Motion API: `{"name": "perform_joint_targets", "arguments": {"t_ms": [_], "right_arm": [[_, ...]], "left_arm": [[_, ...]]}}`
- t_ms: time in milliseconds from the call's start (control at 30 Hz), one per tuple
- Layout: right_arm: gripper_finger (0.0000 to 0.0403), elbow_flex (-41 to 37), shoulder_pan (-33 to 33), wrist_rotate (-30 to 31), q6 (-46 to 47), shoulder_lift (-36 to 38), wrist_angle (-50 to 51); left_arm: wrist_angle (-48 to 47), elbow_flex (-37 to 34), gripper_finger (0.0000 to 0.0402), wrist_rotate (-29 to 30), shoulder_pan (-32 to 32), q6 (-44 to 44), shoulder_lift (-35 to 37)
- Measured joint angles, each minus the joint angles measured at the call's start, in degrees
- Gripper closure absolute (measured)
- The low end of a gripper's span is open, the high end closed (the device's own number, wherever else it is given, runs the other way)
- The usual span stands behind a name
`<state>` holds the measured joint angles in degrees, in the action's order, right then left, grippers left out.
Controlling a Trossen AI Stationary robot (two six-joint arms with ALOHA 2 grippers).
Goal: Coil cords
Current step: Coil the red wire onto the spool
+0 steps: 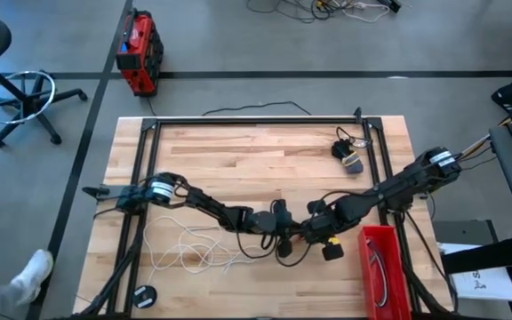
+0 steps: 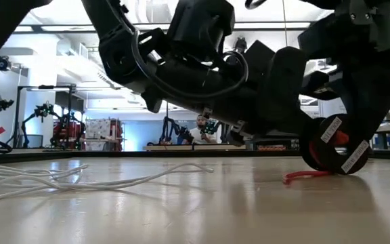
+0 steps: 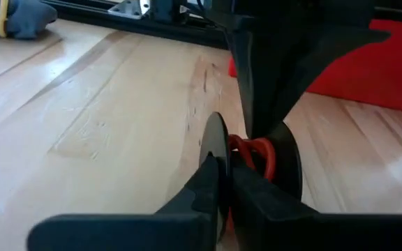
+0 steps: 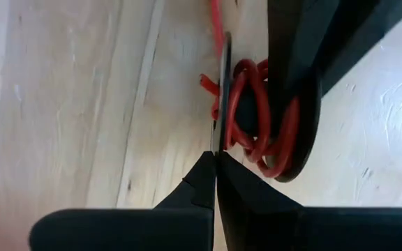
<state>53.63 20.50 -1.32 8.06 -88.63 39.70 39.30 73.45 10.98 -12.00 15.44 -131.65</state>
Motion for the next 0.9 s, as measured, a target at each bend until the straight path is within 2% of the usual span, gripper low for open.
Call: {"name": "perform_joint_targets", "arguments": {"t_ms": [167,400,567,767,900], "right_arm": [[0.0395,0.14,0.16,0.74,2.68,0.82,0.39],[0.0354,0.77,1.46,2.90,5.44,4.98,1.84],[0.0325,-0.72,3.64,7.44,7.68,7.32,1.80],[0.0297,-3.51,6.15,8.75,12.21,7.21,-7.01],[0.0278,-4.89,7.05,10.03,14.41,7.03,-8.72]], "left_arm": [[-1.79,-0.31,0.0386,0.04,-0.48,-1.03,0.47],[-6.11,-0.35,0.0397,-1.05,-1.63,-2.22,0.15],[-9.10,-0.46,0.0401,-1.54,-2.35,-3.06,0.03],[-9.26,-0.37,0.0401,-1.27,-2.74,-2.95,0.06],[-9.24,-0.35,0.0401,-0.76,-2.98,-2.93,0.06]]}}
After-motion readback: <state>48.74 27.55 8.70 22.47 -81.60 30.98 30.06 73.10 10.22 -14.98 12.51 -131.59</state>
